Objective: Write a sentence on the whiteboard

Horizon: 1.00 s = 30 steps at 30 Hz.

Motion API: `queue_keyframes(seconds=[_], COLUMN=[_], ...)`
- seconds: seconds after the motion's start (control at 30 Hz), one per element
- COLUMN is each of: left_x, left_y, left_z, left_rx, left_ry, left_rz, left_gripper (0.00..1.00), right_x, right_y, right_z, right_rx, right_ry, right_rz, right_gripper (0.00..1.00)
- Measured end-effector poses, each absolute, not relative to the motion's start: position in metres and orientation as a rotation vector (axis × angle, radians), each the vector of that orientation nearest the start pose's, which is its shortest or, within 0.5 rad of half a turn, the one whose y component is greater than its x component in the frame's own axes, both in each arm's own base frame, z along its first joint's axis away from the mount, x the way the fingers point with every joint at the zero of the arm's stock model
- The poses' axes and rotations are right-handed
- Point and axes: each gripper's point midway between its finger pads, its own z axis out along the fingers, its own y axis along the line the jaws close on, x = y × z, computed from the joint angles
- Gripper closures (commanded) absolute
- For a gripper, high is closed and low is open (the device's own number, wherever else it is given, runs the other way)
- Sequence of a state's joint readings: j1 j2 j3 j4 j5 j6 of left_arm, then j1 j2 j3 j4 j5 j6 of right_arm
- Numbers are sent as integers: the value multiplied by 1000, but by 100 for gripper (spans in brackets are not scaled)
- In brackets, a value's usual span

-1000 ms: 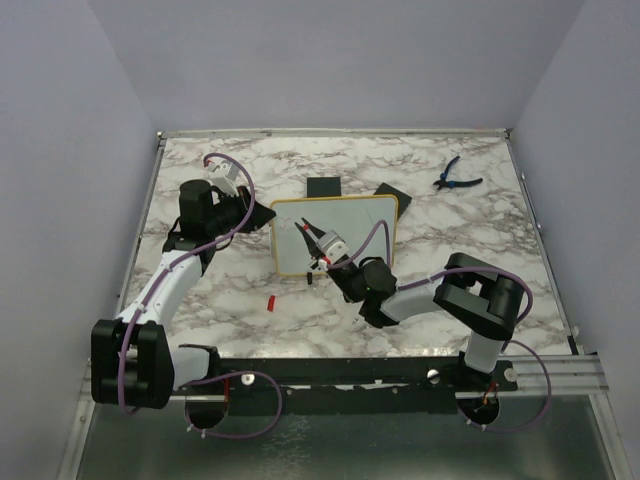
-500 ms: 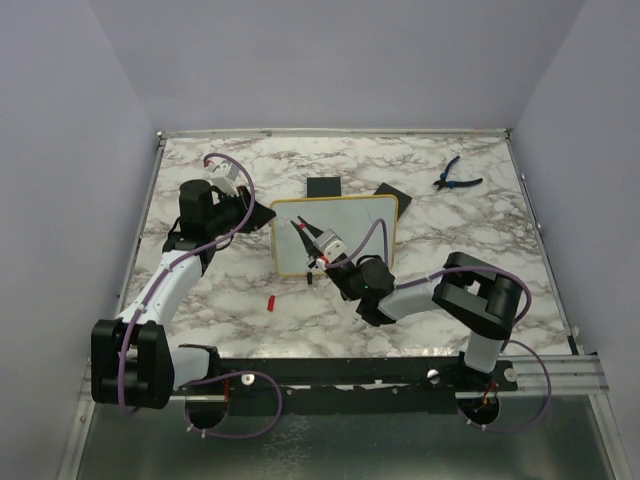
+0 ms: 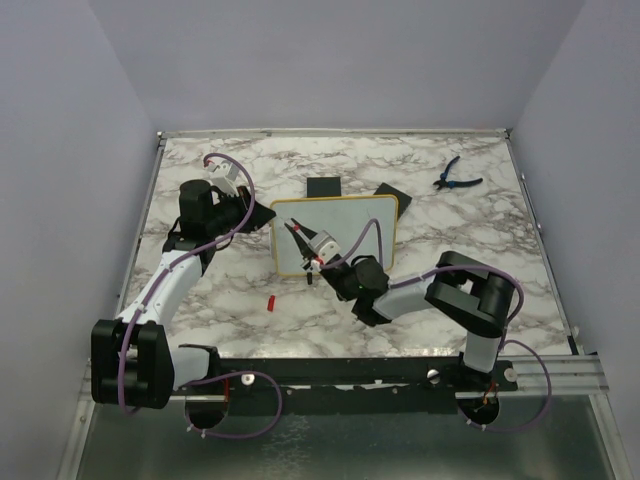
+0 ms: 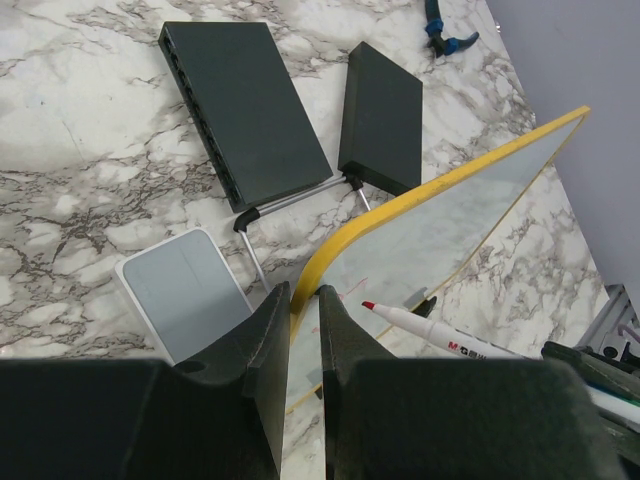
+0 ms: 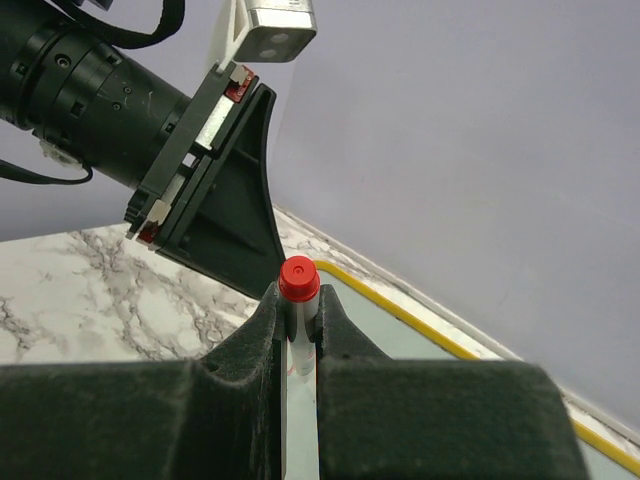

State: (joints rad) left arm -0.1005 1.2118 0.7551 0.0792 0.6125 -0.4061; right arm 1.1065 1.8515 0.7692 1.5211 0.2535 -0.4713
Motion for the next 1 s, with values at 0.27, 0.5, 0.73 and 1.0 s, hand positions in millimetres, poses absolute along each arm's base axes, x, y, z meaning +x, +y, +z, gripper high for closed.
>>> queue_keyframes(seconds=[0.27, 0.5, 0.73, 1.0], left_x=[340, 340, 340, 340], left_y=[-149, -149, -148, -148], left_z=[194, 194, 193, 193], left_rx=[116, 115, 114, 110], left_ry=[1986, 1988, 1990, 1991], left_rz=[-925, -924, -920, -914], left_gripper=[89, 89, 89, 89], right_x=[280, 281, 283, 284], right_y=[413, 414, 420, 422], right_z=[238, 232, 236, 237], right_rx=[-659, -673, -672, -670], right_ry=[973, 977, 962, 959], right_rz=[386, 362, 352, 352], right_gripper=[99, 99, 99, 99])
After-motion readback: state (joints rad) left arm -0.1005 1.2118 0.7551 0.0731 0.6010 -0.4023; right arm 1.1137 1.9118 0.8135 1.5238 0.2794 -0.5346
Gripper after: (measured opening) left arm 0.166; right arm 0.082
